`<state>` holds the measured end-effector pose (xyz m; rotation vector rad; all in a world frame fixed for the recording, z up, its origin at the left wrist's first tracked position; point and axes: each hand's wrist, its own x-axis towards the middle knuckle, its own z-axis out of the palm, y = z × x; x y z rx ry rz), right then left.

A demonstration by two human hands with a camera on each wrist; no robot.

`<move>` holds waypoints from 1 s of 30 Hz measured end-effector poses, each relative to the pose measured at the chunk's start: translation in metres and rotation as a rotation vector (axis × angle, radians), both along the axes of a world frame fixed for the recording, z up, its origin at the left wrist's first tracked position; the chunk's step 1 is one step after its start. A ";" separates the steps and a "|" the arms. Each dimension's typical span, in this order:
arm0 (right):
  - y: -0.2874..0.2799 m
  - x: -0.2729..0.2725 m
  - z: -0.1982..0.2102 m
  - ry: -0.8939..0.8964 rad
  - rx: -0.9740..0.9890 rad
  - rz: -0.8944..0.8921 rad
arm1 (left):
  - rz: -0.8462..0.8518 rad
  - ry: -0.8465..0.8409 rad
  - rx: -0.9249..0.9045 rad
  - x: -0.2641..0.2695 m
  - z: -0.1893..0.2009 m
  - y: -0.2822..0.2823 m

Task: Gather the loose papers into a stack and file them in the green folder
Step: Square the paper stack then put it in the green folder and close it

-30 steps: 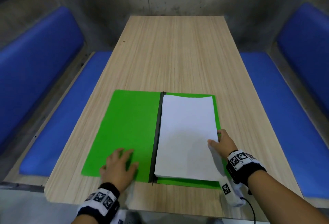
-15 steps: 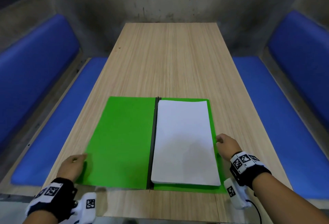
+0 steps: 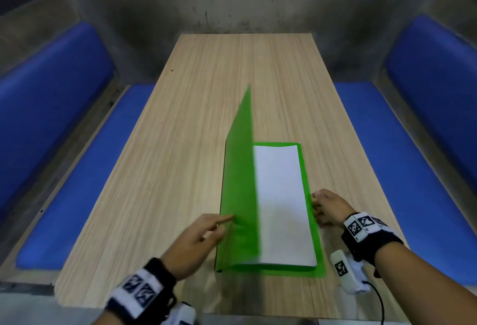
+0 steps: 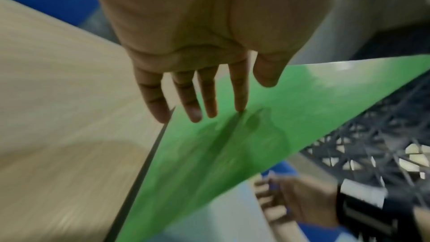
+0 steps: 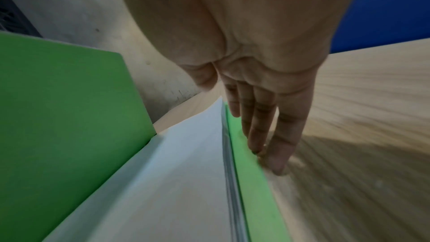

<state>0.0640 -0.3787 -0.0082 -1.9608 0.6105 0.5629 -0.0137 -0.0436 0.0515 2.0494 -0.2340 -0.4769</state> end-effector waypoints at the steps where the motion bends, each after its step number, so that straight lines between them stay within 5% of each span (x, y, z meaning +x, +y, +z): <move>1: 0.000 -0.001 0.002 0.009 0.055 -0.045 | -0.050 0.026 0.082 0.001 -0.018 -0.008; 5: -0.002 -0.006 0.004 -0.005 0.112 -0.099 | -0.062 0.051 0.486 0.003 -0.065 -0.029; 8: -0.004 -0.009 0.003 -0.025 0.120 -0.011 | -0.015 0.038 0.566 0.004 -0.069 -0.041; 13: 0.006 -0.019 0.003 -0.061 -0.220 0.330 | 0.332 0.207 0.189 0.017 -0.079 -0.035; 21: 0.014 -0.021 0.006 -0.088 -0.291 0.371 | 0.522 0.603 -0.346 0.024 -0.065 -0.031; 30: 0.013 -0.027 -0.005 -0.126 -0.142 0.223 | 0.547 0.451 -0.572 0.014 -0.074 -0.037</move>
